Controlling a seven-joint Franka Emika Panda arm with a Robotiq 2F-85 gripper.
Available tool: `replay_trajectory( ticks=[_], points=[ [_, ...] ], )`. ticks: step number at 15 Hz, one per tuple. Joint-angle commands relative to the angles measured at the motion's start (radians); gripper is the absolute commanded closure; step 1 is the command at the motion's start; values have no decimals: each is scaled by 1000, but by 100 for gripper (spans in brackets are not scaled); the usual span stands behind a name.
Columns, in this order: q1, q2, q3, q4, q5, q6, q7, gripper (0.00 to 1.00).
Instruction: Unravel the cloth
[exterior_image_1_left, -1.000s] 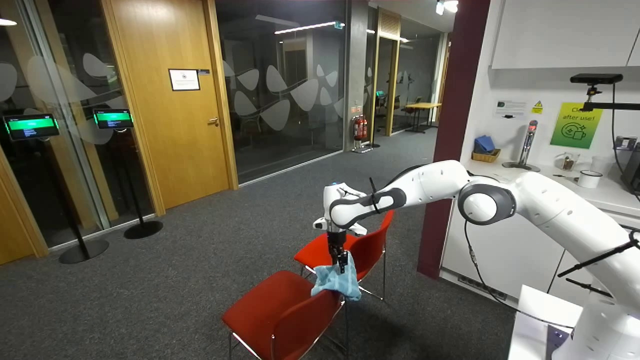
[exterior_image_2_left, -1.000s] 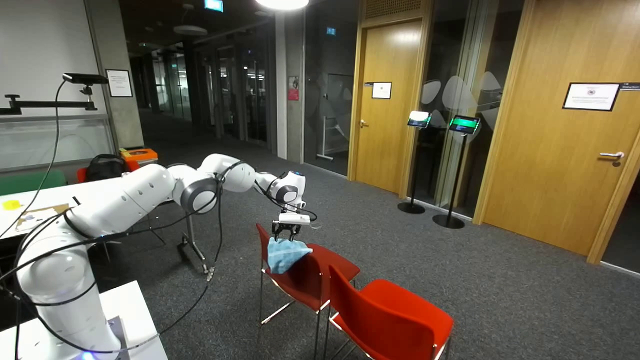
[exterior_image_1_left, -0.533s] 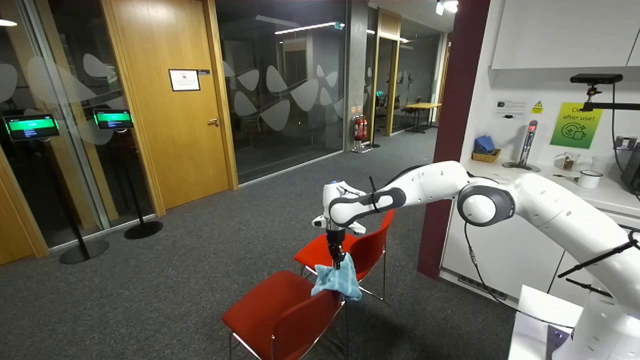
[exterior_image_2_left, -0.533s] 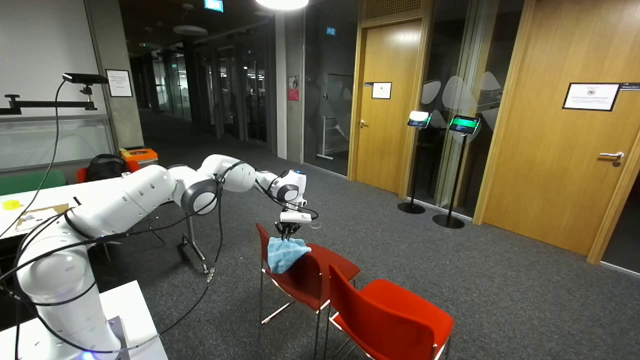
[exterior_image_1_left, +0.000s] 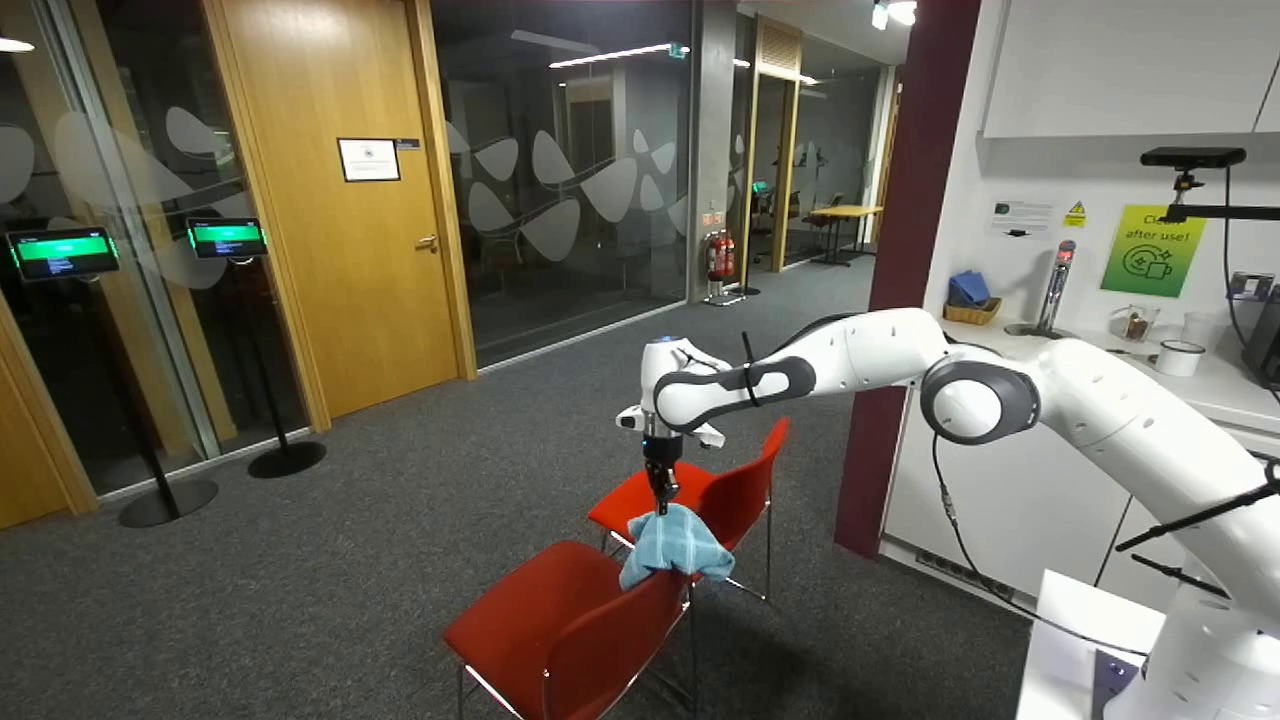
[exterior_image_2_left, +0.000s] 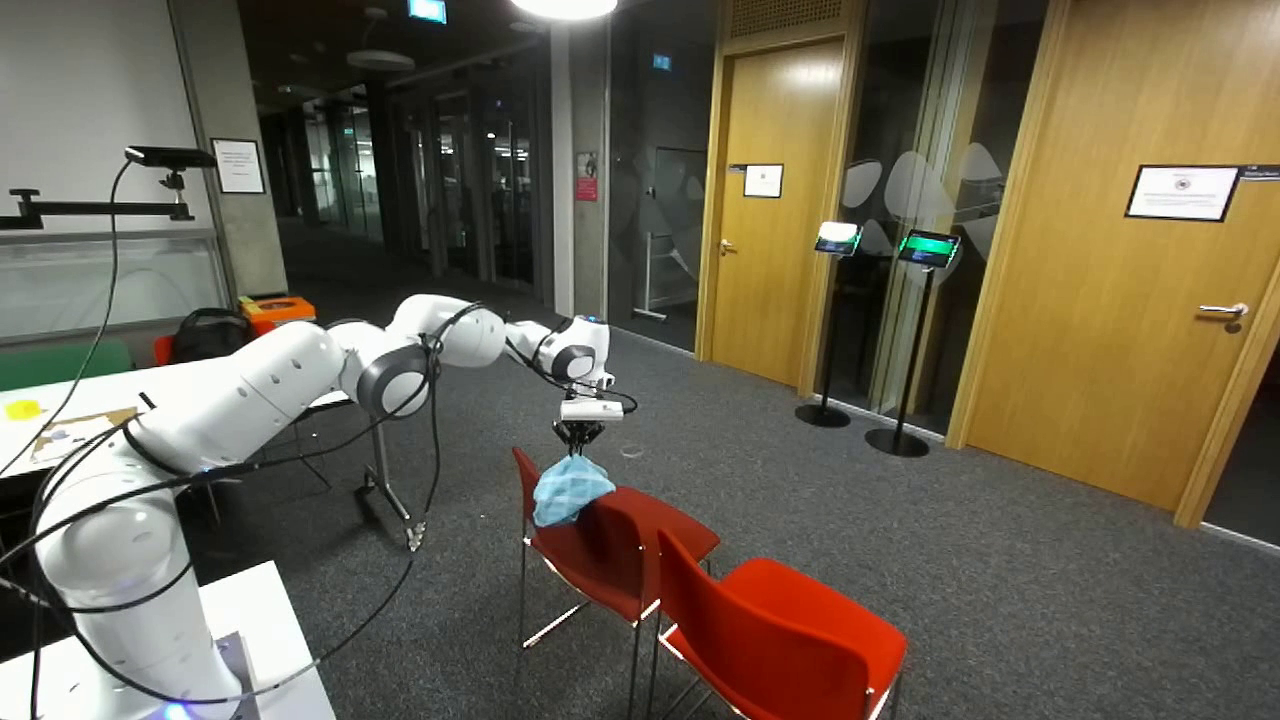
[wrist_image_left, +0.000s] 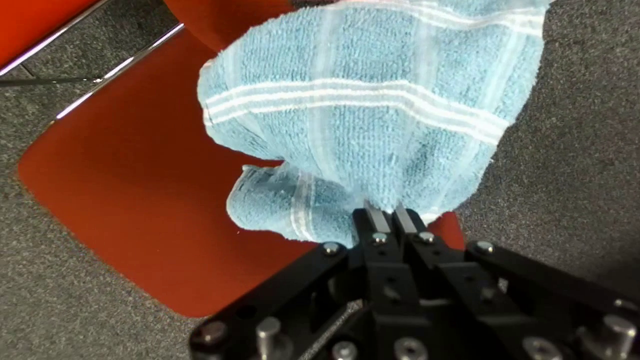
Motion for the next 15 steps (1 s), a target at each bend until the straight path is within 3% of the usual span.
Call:
replay_trajectory(
  ticks=[1,7,15],
  points=[
    [12,-146,-8,-93,-13,29,50,99],
    [78,-358,-9,-266,-35,79,200,99],
    [153,-605,26,-578,-33,199,238,99]
  ],
)
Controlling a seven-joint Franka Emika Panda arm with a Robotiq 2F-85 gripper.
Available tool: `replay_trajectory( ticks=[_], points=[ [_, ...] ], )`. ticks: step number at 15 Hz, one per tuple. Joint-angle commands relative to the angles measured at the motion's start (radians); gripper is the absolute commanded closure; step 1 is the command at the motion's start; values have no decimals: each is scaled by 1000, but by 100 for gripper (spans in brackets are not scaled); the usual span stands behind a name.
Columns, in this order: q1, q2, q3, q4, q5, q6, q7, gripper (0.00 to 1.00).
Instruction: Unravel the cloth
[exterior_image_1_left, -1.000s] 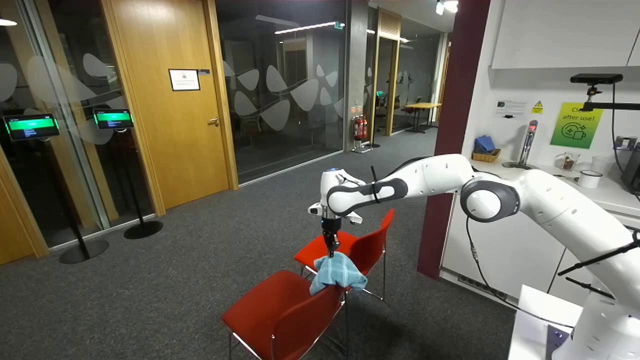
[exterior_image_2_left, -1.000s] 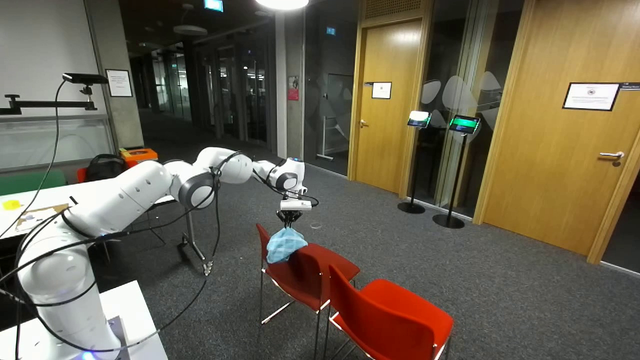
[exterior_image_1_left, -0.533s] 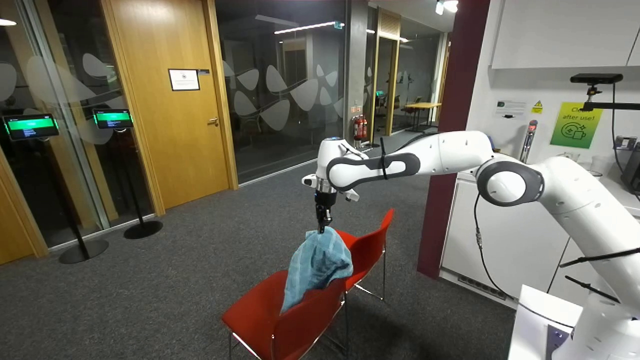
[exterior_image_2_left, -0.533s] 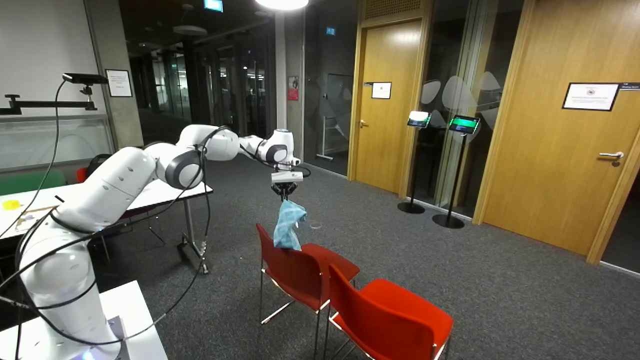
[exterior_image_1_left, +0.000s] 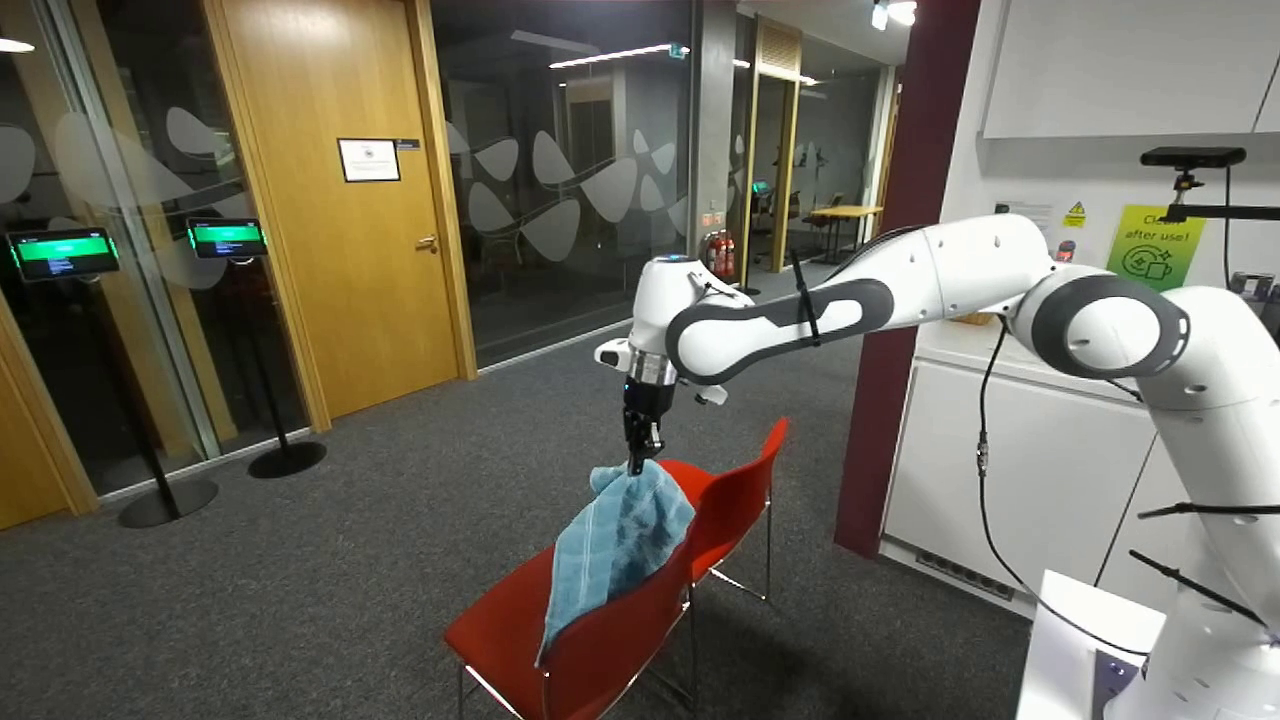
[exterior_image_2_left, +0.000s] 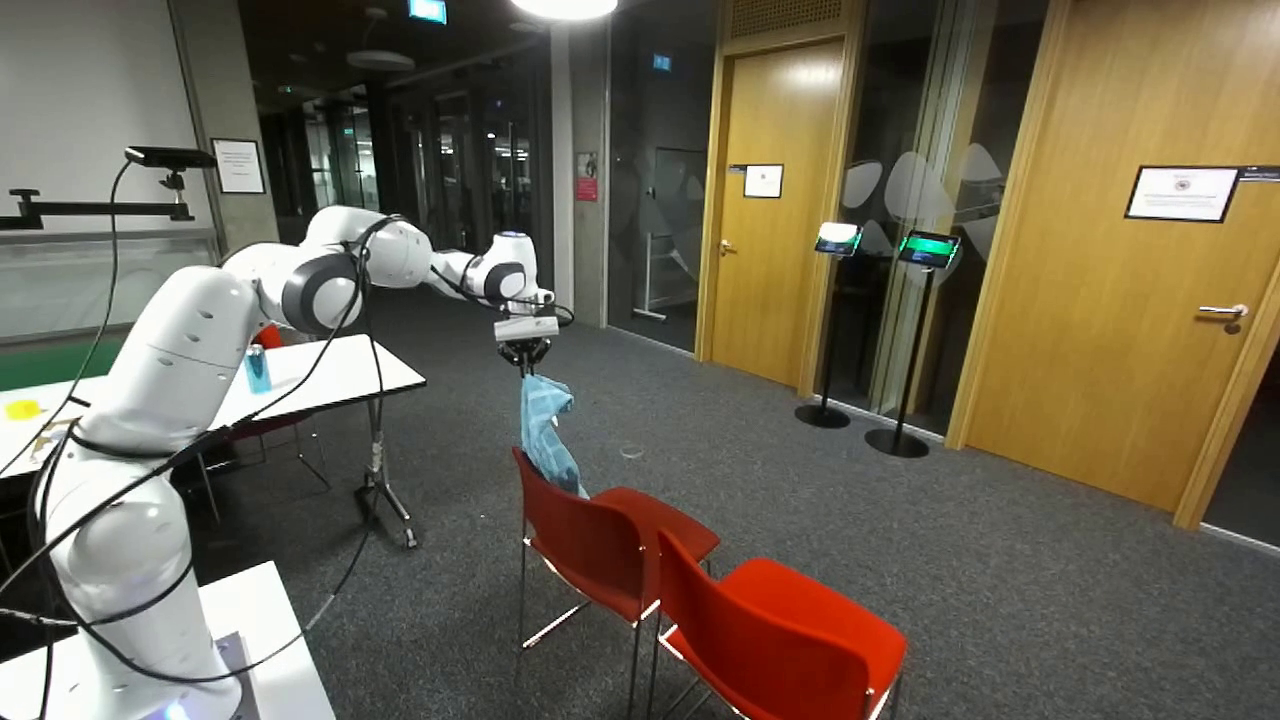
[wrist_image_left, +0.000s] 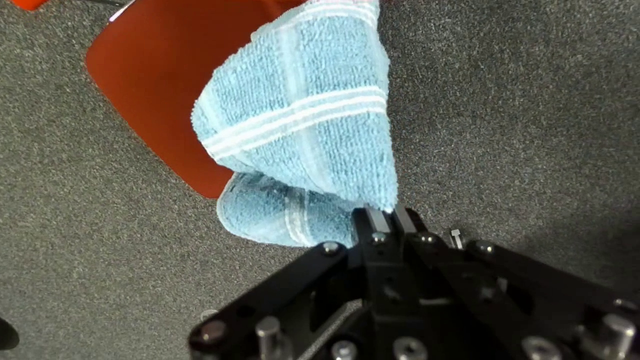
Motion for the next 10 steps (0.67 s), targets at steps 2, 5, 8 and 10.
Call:
replay_trajectory(
  ticks=[2,5,8,10],
  points=[
    [12,-204,23,-276,-18,90,15,99],
    [21,-287,33,-406,-28,126,19,99],
    [23,-359,38,-525,-27,144,24,99],
    [24,-395,41,-586,-24,148,20,99]
  ],
)
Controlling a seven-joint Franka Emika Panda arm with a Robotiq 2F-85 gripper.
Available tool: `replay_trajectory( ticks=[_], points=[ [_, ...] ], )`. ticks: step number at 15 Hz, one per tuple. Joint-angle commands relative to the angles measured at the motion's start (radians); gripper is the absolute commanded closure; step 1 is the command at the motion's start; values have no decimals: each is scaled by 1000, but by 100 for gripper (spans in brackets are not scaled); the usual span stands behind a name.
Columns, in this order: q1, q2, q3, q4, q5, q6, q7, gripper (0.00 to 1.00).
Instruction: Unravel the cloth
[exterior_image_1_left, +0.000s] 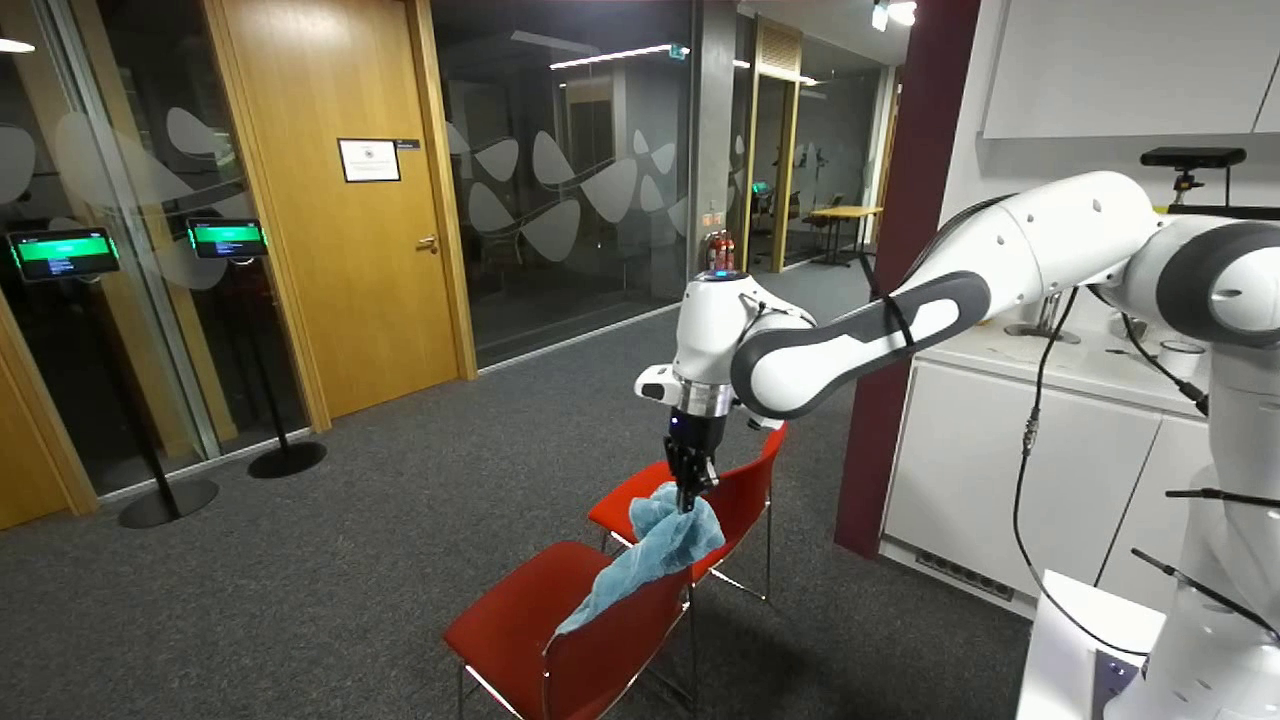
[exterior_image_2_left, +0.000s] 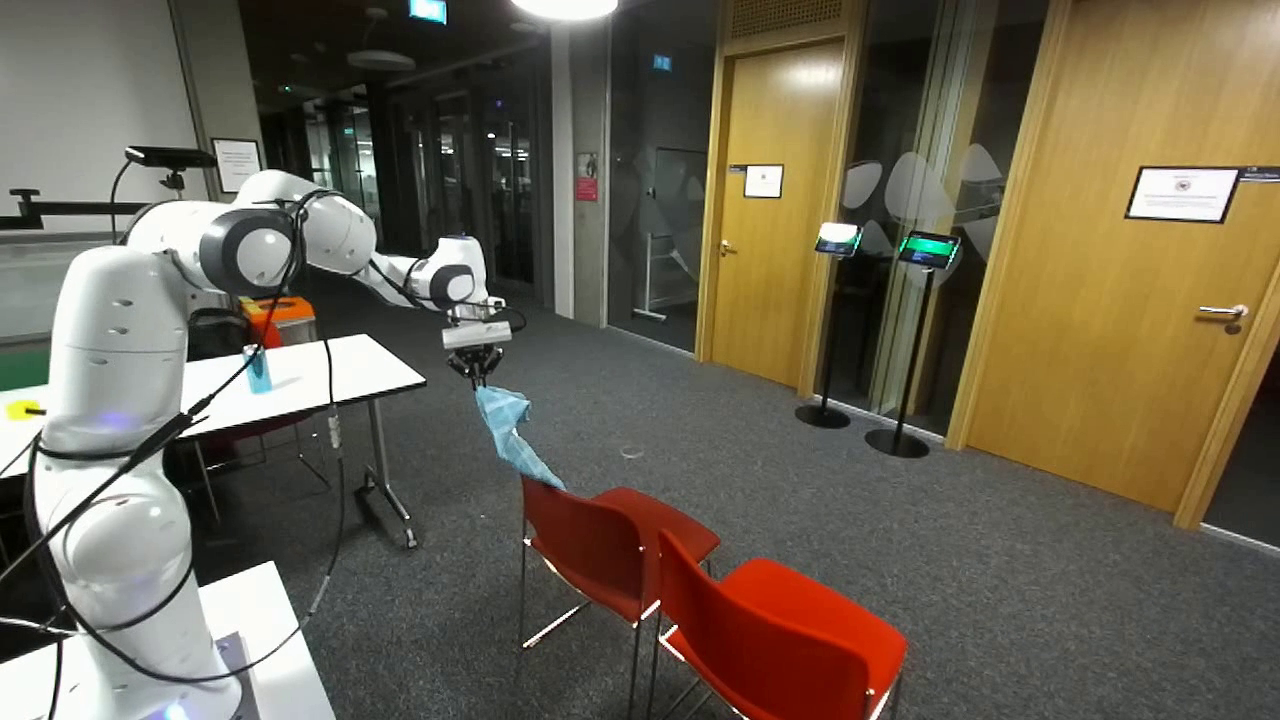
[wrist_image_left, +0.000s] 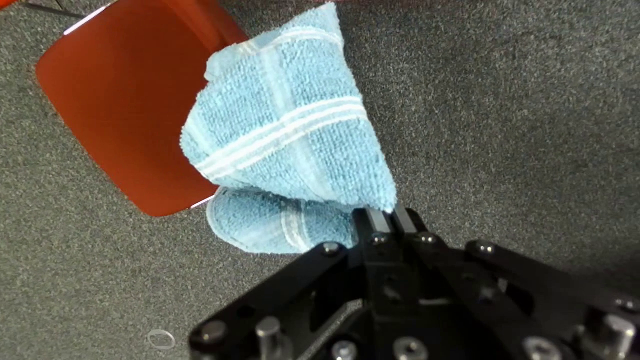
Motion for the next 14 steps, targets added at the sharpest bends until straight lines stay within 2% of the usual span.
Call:
replay_trajectory(
  ticks=[1,4,5,6,7,14],
  points=[
    [-3,-123,8,-178,-15,56,19,99],
    [-2,-152,12,-238,-9,71,12,99],
    [-2,-158,11,-250,-9,74,15,71],
    [-2,-163,11,-262,-11,77,15,68],
    [-2,-168,10,-272,-9,80,15,62],
    [-1,-183,7,-292,-10,82,19,10]
  ],
)
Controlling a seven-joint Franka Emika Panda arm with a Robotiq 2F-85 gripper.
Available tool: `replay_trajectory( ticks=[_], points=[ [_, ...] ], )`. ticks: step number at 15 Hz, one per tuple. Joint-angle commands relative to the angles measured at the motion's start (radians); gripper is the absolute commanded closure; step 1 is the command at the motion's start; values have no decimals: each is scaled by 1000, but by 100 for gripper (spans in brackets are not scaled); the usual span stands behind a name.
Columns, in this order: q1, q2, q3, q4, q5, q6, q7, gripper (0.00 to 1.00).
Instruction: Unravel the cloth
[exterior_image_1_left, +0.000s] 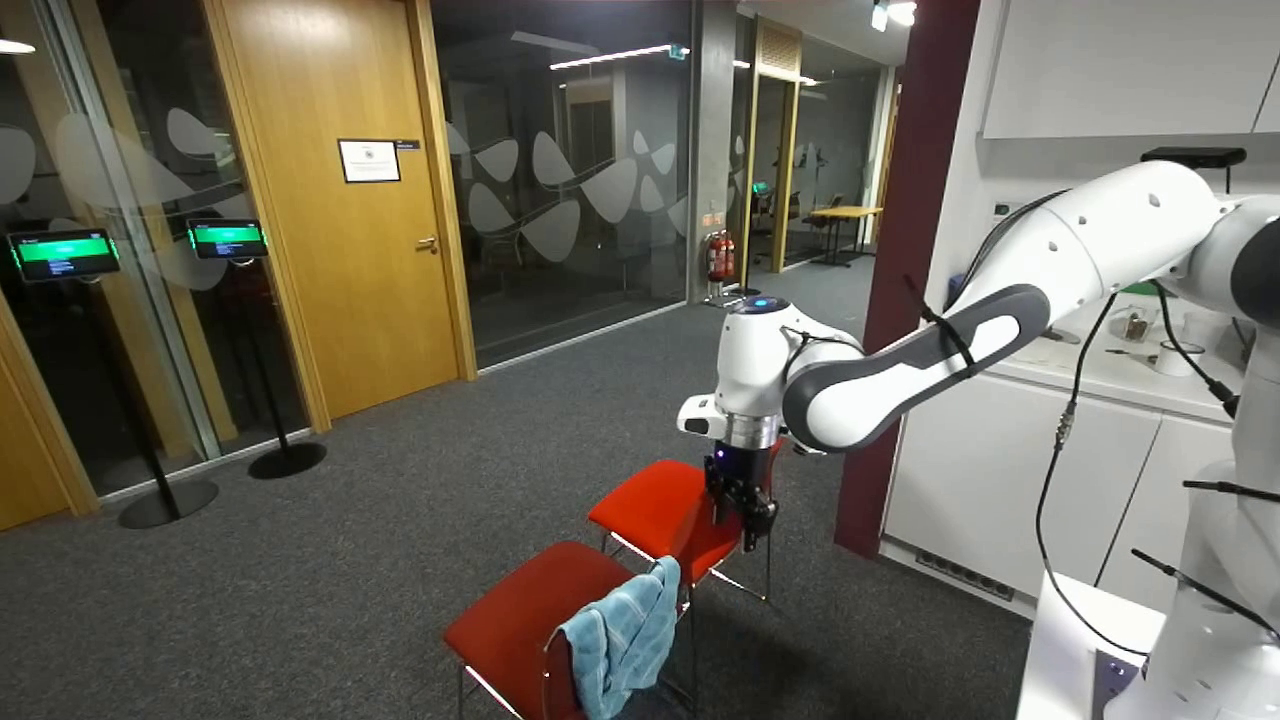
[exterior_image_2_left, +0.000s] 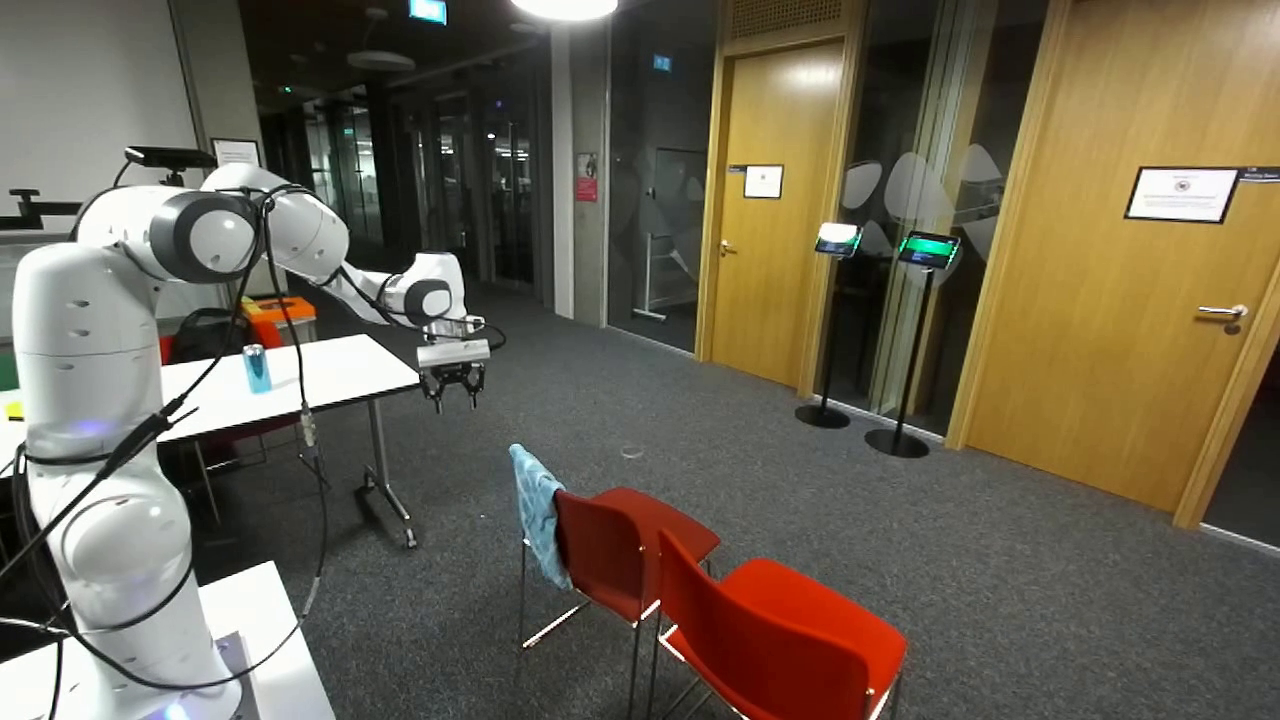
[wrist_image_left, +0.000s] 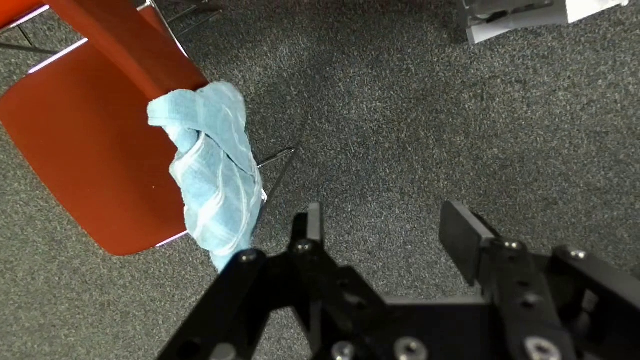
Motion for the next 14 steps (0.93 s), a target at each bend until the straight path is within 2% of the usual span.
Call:
replay_trajectory(
  ticks=[1,2,5,8,10,14],
  points=[
    [0,-48,-2,-50,-11,37,19,3],
    [0,-49,-2,-49,-12,37,18,0],
    [-1,-53,-3,-51,-11,48,24,0],
    [1,-73,-3,-73,-19,108,47,0],
    [3,-98,-3,-105,-20,182,86,0],
    [5,-155,-10,-188,-39,374,267,0]
  ],
)
